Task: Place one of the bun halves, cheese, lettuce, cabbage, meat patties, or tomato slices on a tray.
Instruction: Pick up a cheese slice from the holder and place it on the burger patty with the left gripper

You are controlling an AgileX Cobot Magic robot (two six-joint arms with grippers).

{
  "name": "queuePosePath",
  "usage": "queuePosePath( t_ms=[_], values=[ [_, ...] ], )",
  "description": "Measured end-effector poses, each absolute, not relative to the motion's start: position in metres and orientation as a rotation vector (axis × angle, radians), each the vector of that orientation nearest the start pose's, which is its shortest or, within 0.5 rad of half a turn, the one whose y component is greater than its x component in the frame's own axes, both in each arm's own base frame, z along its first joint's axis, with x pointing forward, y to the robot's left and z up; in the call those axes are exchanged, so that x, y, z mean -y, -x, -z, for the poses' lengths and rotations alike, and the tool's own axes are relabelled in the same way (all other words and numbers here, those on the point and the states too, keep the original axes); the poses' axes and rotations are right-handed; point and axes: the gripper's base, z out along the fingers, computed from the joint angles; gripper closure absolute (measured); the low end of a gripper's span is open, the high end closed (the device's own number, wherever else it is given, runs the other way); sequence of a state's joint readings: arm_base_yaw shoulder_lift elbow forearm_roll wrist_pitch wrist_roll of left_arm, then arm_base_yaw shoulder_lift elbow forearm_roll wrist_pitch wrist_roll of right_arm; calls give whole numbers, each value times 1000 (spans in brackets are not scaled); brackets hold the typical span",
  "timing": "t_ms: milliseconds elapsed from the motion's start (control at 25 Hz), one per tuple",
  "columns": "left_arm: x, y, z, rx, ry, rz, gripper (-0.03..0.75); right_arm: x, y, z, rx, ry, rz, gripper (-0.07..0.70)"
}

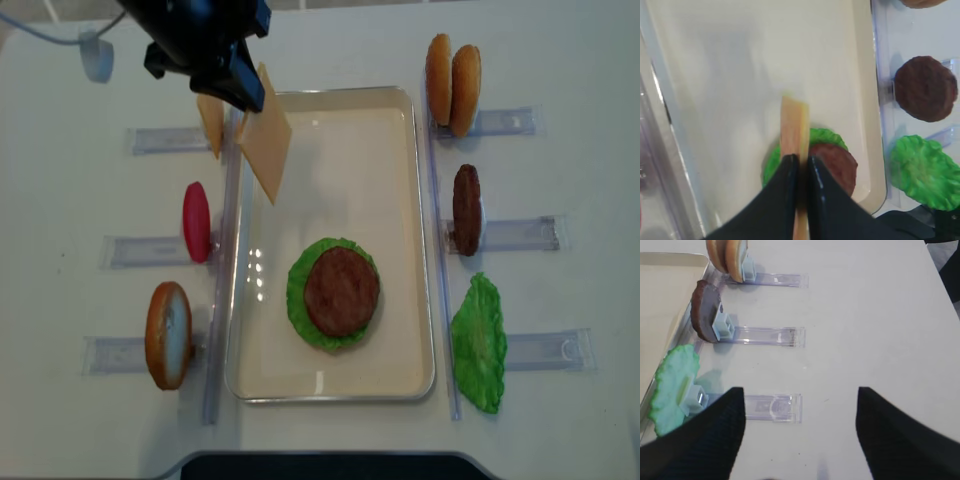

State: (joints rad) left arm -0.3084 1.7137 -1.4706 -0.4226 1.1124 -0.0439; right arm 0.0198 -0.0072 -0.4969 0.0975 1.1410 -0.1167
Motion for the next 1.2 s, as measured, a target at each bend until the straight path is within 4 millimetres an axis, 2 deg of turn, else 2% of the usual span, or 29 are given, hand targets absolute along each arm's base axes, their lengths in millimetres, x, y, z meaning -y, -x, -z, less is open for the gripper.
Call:
queuePosePath(
  t_ms=[200,480,800,1200],
  values=[
    [147,-313,-279,-2821,-188,754,689,-8,10,-270,-2111,154,-60,150],
    [167,-291,-249,-2826,-220,859,690,-8,10,-270,-2111,154,-60,150],
    [198,-276,-250,-2764,-294,1026,690,-8,10,-270,-2111,154,-60,150],
    [196,-258,-218,-2794,-294,1073,690,-8,10,-270,-2111,154,-60,150]
  ],
)
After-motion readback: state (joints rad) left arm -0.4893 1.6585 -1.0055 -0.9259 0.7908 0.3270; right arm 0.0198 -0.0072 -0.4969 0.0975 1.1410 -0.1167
